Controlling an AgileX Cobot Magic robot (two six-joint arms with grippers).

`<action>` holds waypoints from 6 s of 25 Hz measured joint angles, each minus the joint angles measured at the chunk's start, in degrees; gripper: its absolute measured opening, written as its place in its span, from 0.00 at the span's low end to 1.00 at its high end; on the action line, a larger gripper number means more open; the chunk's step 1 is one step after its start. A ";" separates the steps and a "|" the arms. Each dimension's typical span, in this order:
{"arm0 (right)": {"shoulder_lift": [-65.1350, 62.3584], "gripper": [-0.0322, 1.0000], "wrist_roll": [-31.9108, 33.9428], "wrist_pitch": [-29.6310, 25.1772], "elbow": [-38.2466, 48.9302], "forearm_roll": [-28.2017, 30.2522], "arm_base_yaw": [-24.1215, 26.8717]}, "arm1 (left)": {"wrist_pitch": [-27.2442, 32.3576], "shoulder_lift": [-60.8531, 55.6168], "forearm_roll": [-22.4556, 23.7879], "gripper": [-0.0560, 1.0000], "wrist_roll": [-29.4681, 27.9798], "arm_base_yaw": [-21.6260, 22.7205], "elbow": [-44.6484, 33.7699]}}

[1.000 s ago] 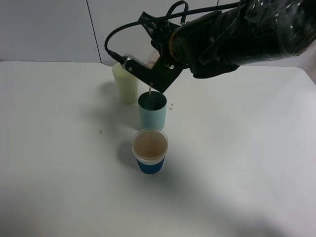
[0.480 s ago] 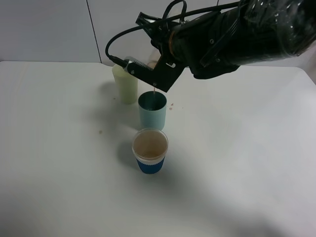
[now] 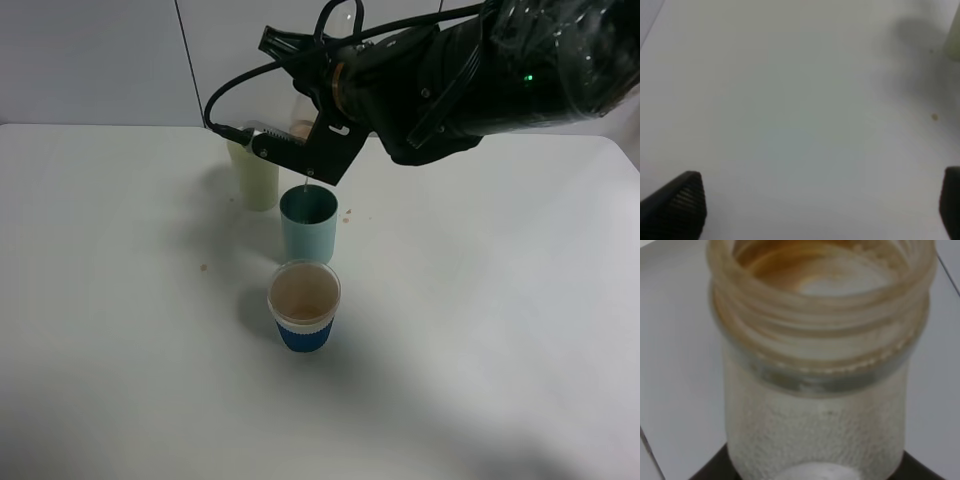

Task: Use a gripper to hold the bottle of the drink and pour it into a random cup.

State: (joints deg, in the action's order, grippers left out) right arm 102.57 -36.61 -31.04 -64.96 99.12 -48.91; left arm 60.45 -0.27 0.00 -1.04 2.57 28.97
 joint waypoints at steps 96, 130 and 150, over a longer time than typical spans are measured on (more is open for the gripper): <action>7.42 0.38 48.89 62.12 20.31 -70.35 34.62 | 0.00 0.00 0.00 0.93 0.00 0.00 0.00; -25.27 0.99 45.23 38.88 20.49 -76.01 33.97 | 0.00 0.00 0.00 0.93 0.00 0.00 0.00; -67.60 0.99 43.38 3.42 20.49 -79.73 33.97 | 0.00 0.00 0.00 0.93 0.00 0.00 0.00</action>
State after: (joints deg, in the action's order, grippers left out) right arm 34.97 6.77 -27.62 -44.47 19.39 -14.94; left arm 60.45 -0.27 0.00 -1.04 2.57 28.97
